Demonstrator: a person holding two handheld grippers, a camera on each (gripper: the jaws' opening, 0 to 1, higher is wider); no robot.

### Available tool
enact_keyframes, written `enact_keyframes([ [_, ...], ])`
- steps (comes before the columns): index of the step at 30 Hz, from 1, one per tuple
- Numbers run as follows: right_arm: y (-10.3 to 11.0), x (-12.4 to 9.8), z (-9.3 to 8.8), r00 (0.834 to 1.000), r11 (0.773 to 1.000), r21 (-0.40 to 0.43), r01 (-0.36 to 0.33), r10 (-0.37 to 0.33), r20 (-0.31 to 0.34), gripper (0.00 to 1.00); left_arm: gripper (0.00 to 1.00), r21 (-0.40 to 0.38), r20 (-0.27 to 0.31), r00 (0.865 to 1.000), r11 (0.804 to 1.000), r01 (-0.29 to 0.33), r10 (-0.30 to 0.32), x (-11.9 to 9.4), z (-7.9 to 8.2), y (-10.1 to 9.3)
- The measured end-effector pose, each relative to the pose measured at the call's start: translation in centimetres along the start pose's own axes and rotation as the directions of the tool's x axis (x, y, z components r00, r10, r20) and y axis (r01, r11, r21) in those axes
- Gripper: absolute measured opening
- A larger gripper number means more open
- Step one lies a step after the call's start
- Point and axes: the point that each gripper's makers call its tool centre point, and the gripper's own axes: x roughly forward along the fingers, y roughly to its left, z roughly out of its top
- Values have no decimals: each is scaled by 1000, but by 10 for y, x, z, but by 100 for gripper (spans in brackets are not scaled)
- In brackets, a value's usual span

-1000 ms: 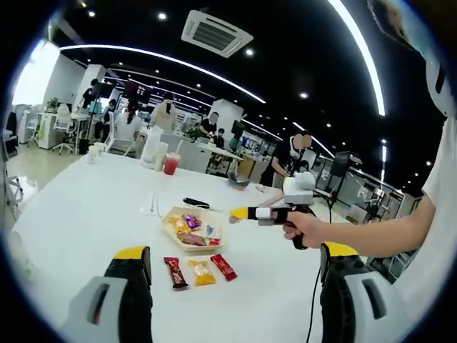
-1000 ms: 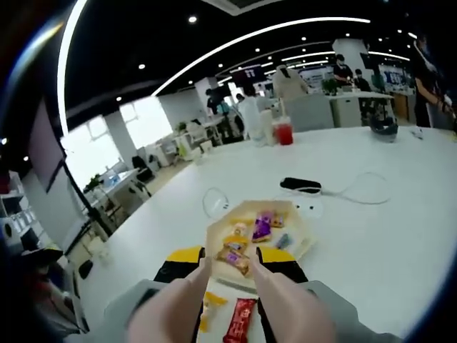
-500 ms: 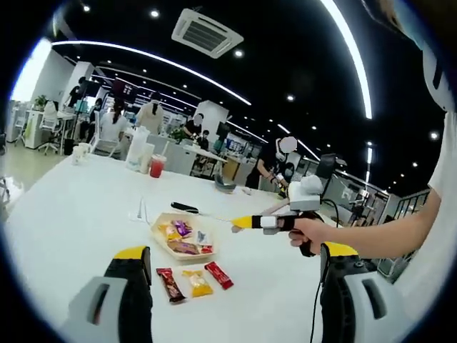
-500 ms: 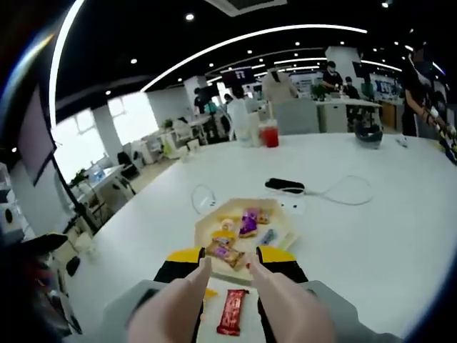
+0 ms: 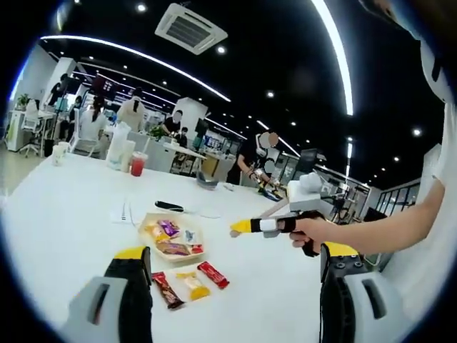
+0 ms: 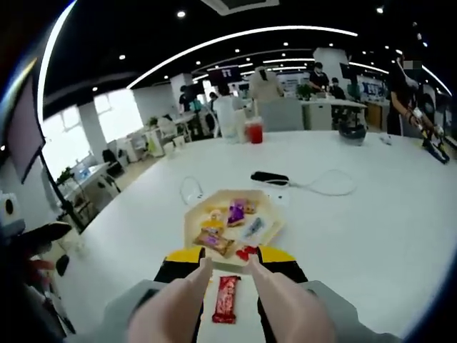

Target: Place the target food into the container with the food tongs after gripping and lifting it, then release it inside without dropping or visibly crushing the food.

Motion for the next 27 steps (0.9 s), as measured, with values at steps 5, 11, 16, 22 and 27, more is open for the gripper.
enact_keyframes([
  [5,-1,1,0,1000,1000,15,7,-7,1,27,99,-10,-15,1000,1000,9,-9,-2,-3,2],
  [11,-7,3,-7,1000,1000,17,11,-11,4,27,99,-17,-34,999,1000,-4,4,7,-11,4],
  [16,-12,4,-25,1000,999,47,23,-22,-23,28,99,-11,-46,999,1000,-1,0,15,-16,5],
  [22,-3,-9,-50,998,990,131,52,-48,-41,28,99,-21,-75,996,999,-43,41,18,-32,21],
  [27,7,-12,-70,996,995,96,42,-35,-78,27,99,-18,-85,996,999,-33,31,23,-37,24],
])
